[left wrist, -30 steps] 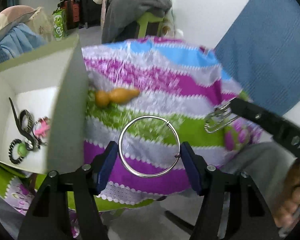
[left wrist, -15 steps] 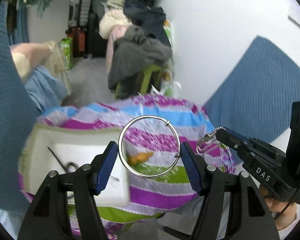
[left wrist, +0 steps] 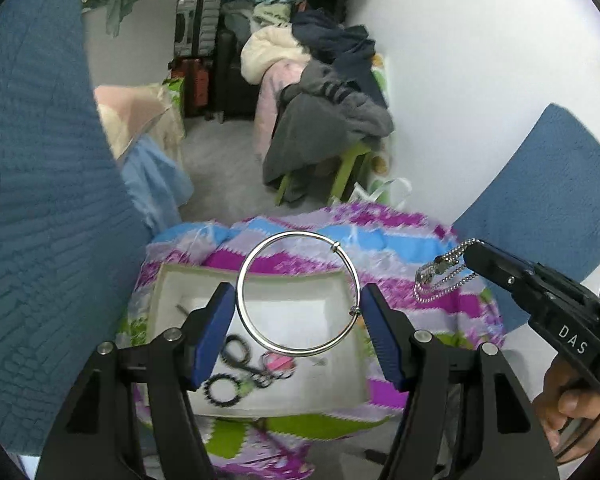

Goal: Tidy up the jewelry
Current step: 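Lift the hoop in the left gripper over the box while the right gripper carries the chain there, then open the left gripper to drop the hoop while the right gripper releases the chain into the box, then reach the right gripper to the orange gourd pendant and grasp it, then carry the gourd pendant in the right gripper into the box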

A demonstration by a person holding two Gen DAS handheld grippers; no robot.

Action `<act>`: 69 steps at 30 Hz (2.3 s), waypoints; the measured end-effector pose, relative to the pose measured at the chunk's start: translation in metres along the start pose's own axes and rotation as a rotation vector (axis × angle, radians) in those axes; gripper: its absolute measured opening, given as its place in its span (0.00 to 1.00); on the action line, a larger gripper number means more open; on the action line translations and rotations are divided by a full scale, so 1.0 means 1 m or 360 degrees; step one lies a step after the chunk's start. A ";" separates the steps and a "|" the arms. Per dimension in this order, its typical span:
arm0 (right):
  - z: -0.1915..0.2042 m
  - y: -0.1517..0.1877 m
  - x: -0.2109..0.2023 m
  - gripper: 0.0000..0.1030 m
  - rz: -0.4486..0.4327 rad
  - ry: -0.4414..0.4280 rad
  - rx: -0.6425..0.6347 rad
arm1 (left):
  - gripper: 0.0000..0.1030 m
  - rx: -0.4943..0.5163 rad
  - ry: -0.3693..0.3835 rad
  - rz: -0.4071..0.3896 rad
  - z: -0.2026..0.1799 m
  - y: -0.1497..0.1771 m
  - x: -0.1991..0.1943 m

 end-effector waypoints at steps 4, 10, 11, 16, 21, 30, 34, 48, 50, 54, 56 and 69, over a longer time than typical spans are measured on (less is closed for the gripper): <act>0.007 0.033 0.039 0.06 0.0131 -0.0026 0.0022 | 0.64 0.0002 -0.0022 0.0076 0.017 0.026 0.026; 0.009 0.084 0.085 0.06 0.0326 -0.0036 0.0053 | 0.64 -0.0025 -0.0036 0.0193 0.034 0.063 0.063; 0.009 0.091 0.089 0.06 0.0344 -0.0033 0.0056 | 0.64 -0.0025 -0.0040 0.0203 0.035 0.068 0.067; 0.005 0.108 0.100 0.06 0.0406 -0.0047 0.0082 | 0.63 -0.0054 -0.0032 0.0242 0.039 0.082 0.075; 0.002 0.098 0.091 0.24 0.0370 -0.0092 0.0112 | 0.67 -0.0101 -0.0039 0.0205 0.042 0.077 0.066; -0.024 0.056 0.046 0.57 0.0115 -0.0043 0.0160 | 0.80 -0.0112 -0.0081 0.0100 0.040 0.073 0.039; -0.063 0.054 0.045 0.57 0.0073 0.0063 0.0299 | 0.80 -0.0133 -0.0128 0.0053 0.043 0.075 0.026; -0.160 0.111 0.111 0.57 0.0209 0.0209 0.0827 | 0.89 -0.0149 -0.0213 0.0073 0.050 0.092 0.028; -0.165 0.120 0.118 0.57 0.0225 0.0199 0.0913 | 0.91 -0.0154 -0.0223 0.0081 0.050 0.095 0.029; -0.171 0.130 0.128 0.54 0.0244 0.0192 0.1010 | 0.92 -0.0151 -0.0213 0.0097 0.048 0.100 0.032; -0.174 0.133 0.132 0.53 0.0245 0.0203 0.1044 | 0.92 -0.0154 -0.0212 0.0099 0.049 0.101 0.032; -0.192 0.140 0.142 0.33 0.0268 0.0234 0.1115 | 0.93 -0.0196 -0.0200 0.0064 0.058 0.101 0.021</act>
Point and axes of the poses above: each gripper's, at about its wrist camera, not at the fingertips, and x roughly the way its jaws point, z to its left, y to its underside, the point moved 6 cm from there along x, roughly the way its jaws point, and after that the axes turned 9 degrees about -y, right-handed, at the moved point
